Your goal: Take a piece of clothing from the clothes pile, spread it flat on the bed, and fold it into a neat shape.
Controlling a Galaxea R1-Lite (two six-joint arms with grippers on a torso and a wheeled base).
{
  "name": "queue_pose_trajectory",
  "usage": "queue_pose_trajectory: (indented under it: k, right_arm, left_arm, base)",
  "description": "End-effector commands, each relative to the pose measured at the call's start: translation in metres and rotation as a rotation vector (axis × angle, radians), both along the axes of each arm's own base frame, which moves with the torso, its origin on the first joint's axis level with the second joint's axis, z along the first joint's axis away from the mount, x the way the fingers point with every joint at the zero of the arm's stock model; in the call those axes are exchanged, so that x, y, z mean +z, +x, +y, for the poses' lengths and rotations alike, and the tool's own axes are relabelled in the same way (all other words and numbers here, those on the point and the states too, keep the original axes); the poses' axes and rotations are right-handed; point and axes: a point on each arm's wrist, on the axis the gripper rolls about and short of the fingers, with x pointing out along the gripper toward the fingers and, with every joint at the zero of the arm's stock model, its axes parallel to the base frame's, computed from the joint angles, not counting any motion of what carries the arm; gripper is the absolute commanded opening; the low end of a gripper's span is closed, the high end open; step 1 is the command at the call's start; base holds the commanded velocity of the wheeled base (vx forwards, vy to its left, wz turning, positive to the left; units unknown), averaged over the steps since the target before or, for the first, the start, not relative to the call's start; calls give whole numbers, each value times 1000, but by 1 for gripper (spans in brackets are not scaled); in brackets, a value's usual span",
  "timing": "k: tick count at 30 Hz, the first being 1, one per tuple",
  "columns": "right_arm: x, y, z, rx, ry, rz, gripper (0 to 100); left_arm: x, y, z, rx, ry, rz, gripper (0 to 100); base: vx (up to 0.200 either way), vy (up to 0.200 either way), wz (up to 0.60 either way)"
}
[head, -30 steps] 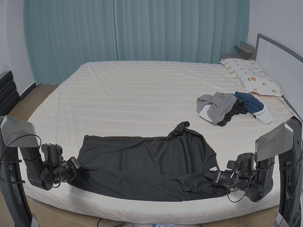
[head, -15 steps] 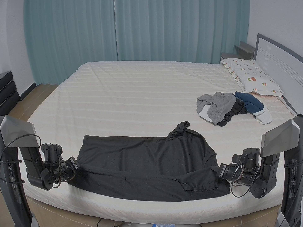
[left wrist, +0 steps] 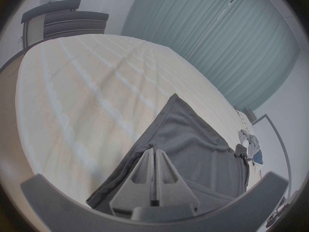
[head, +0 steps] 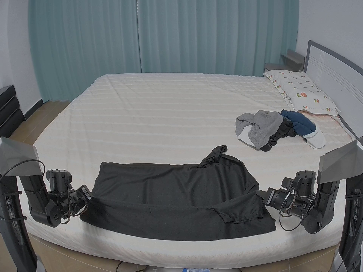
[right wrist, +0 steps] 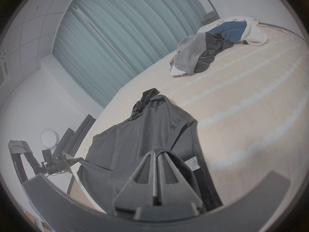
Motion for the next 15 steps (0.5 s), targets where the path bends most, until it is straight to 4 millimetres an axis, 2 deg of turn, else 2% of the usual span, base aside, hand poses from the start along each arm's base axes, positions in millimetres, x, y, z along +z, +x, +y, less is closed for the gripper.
queue_pose_trajectory:
  k: [1, 14, 15]
  right_arm:
    - [1, -1, -1, 0, 2, -5, 0]
    - [-21, 0, 1, 1, -5, 63, 0]
    - [-21, -1, 1, -4, 6, 70, 0]
  left_arm:
    - [5, -1, 2, 1, 8, -14, 0]
    - [-9, 4, 2, -9, 14, 13, 0]
    - [-9, 4, 2, -10, 9, 13, 100]
  base:
    - [0, 0, 0]
    - [0, 0, 0]
    - [0, 0, 0]
